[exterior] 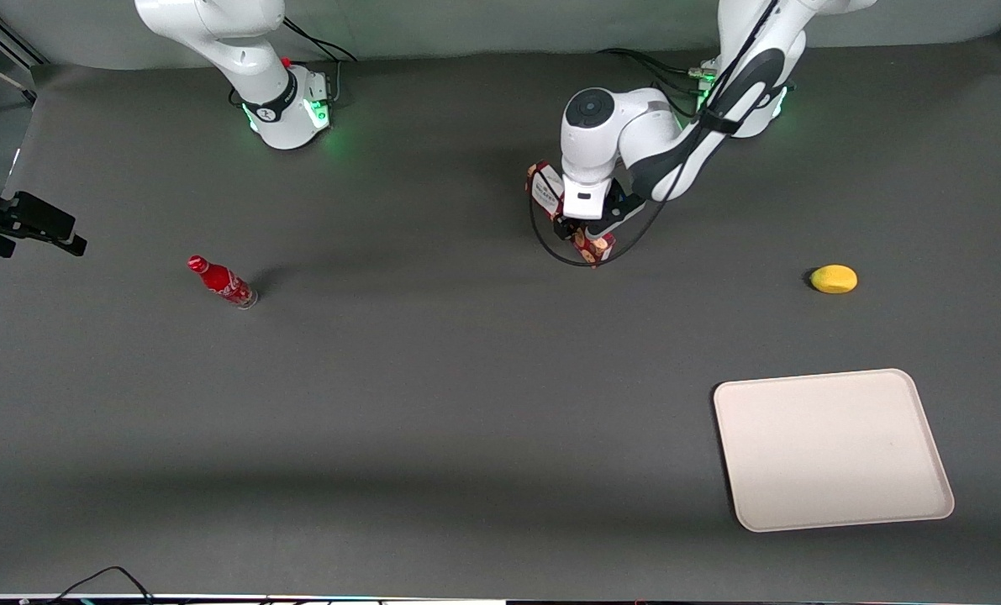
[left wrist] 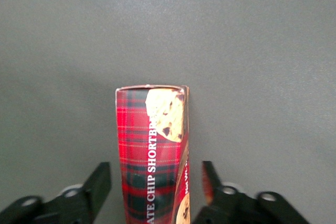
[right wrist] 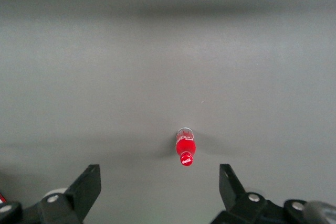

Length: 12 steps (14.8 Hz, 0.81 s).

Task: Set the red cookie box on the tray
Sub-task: 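Lower the left gripper around the box and close on it, then lift the held box and carry it toward the white tray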

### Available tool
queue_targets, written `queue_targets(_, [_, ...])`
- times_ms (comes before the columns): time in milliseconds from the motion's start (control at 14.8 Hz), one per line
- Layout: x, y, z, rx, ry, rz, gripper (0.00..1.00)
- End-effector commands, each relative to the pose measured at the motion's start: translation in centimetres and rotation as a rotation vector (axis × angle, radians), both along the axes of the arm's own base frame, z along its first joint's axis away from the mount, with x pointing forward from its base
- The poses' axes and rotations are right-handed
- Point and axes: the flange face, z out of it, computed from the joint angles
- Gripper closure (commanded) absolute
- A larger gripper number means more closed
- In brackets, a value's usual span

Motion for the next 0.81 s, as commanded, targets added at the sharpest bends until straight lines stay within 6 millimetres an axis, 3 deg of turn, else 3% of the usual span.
queue_targets(0, [-0.7, -0.7, -0.5, 0.015, -0.029, 0.033, 1.00])
queue_targets(203, [1.2, -0.6, 0.4, 0.025, -0.041, 0.079, 1.00])
queue_targets(475, [4.0, -1.5, 3.2, 0.086, -0.036, 0.155, 1.00])
queue_targets(746, [7.9, -3.9, 9.7, 0.077, -0.036, 0.231, 1.00])
